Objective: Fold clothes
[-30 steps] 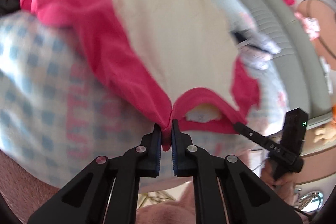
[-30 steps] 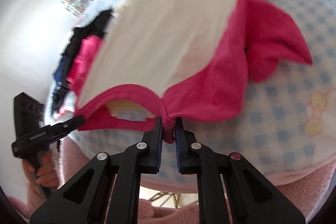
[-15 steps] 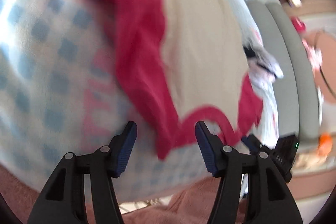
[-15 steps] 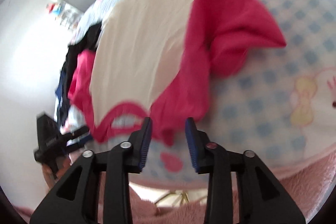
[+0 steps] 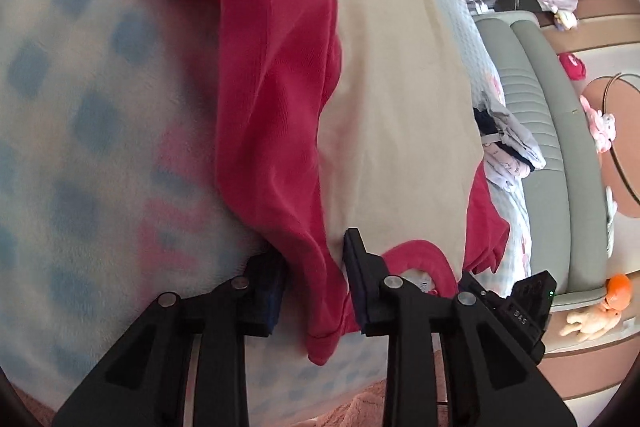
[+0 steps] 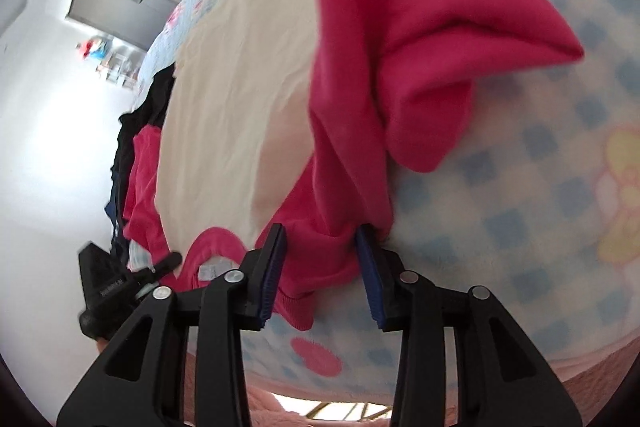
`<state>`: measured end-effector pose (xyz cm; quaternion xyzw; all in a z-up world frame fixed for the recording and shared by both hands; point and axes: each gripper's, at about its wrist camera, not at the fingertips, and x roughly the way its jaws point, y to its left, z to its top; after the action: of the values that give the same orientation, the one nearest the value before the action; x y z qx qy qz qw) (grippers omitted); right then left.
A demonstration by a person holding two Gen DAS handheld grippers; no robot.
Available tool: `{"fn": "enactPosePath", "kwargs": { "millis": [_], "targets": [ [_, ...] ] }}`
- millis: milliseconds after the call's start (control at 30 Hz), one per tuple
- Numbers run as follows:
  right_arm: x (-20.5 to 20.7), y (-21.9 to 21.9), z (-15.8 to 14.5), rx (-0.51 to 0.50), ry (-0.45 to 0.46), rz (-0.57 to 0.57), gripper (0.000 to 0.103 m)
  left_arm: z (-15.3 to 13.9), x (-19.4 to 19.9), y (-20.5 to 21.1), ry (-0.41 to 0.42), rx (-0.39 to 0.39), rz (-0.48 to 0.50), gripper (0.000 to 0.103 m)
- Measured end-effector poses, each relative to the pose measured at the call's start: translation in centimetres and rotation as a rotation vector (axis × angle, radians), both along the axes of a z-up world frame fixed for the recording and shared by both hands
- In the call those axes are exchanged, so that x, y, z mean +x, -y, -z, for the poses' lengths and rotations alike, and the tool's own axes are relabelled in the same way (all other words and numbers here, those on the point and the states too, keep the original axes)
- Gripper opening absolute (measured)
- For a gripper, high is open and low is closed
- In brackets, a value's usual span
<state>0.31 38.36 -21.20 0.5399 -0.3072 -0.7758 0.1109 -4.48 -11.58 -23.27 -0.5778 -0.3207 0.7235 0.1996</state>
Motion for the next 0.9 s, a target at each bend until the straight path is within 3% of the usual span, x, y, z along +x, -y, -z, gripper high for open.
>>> {"fn": "enactPosePath", "kwargs": {
  "millis": [67, 100, 133, 200, 433, 567, 633, 733, 900],
  "targets": [
    [-0.5, 1.3, 0.4, 0.038, -0.004, -0.023, 0.037, 0.2, -0.3, -0.7, 0.001, -0.001, 0.000, 0.026],
    [-0.6, 1.8, 0.2, 0.052, -0.012, -0.036, 0.024, 0.0, -0.2, -1.1, -0.007, -0.010, -0.003, 0.019],
    [-0.5, 2.1, -0.2, 0.053, -0.026, -0.051, 0.016, -0.6, -0.1, -1.4, -0.026, -0.014, 0.000, 0.012],
    [-0.2, 2.4, -1.3, 0.059, -0.056, -0.063, 0.010, -1.8, 0.2, -1.6, -0.065, -0.038, 0.006, 0.010],
    [1.9, 2.7, -4.6, 0.136, -0.117, -0.096, 0.006, -2.9, 1.9, 0.5, -0.073, -0.074, 0.001, 0.004],
    [1.4, 2.1, -1.2, 0.188, 0.006, -0.089, 0.007, -0.8, 2.1, 1.1, -0.009, -0.058, 0.003, 0.006],
    [1.8, 1.5, -1.2, 0.175, 0.018, -0.080, 0.007, -0.5, 2.2, 1.3, 0.016, -0.051, 0.002, 0.007],
    [2.5, 1.6, -3.2, 0.247, -0.008, -0.085, 0.007, -2.6, 3.0, 0.8, -0.046, -0.188, 0.058, 0.011],
    [3.4, 1.5, -7.1, 0.304, -0.082, -0.073, 0.008, -6.8, 3.6, -0.8, -0.206, -0.234, 0.144, 0.013]
  ]
}}
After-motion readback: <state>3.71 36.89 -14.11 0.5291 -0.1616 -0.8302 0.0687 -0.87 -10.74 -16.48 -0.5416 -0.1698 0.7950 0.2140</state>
